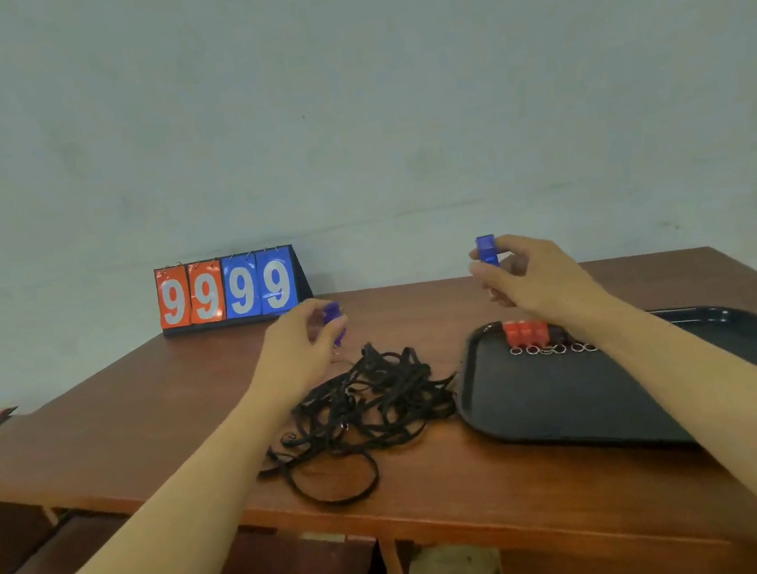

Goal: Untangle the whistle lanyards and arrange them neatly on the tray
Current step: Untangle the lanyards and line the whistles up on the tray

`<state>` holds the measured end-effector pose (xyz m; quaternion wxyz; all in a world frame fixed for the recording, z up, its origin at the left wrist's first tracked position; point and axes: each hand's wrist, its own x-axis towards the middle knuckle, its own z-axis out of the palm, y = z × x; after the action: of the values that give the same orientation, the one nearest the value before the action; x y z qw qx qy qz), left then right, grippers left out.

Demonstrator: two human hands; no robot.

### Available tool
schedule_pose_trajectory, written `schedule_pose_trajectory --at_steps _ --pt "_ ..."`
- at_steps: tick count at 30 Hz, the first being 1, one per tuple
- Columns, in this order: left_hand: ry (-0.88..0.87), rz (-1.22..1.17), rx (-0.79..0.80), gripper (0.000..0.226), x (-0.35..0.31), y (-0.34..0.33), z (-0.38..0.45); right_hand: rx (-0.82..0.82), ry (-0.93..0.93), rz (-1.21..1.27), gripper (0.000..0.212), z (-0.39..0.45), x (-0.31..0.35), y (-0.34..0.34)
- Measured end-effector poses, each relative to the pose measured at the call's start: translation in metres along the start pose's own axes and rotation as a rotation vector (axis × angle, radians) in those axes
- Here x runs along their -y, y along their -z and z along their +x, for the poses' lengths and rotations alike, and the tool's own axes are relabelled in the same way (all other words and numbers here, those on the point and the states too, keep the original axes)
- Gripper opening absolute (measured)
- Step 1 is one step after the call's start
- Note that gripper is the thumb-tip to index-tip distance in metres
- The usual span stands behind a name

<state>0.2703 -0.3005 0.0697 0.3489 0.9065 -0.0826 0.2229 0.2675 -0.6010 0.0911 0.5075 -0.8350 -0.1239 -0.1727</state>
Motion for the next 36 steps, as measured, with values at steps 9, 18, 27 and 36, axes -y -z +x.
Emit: schedule_pose_trajectory --at_steps 9,18,27,36 --pt "-0.061 -0.38 0.317 0.036 -0.139 -0.13 0.014 -0.01 -0.237 -0.09 0.038 -0.01 -0.084 0.119" --pt "-0.145 -0.107 0.645 0.037 -0.193 -0.222 0.05 0.079 -0.32 -0.436 0.039 -0.007 -0.138 0.128" --pt "-0.243 0.114 0.557 0.03 -0.182 -0.248 0.051 0.092 -0.356 -0.544 0.035 -0.003 -0.151 0.125" --pt "-0.247 0.137 0.425 0.031 -0.176 -0.253 0.052 0.139 -0.361 -0.601 0.036 -0.005 -0.142 0.122"
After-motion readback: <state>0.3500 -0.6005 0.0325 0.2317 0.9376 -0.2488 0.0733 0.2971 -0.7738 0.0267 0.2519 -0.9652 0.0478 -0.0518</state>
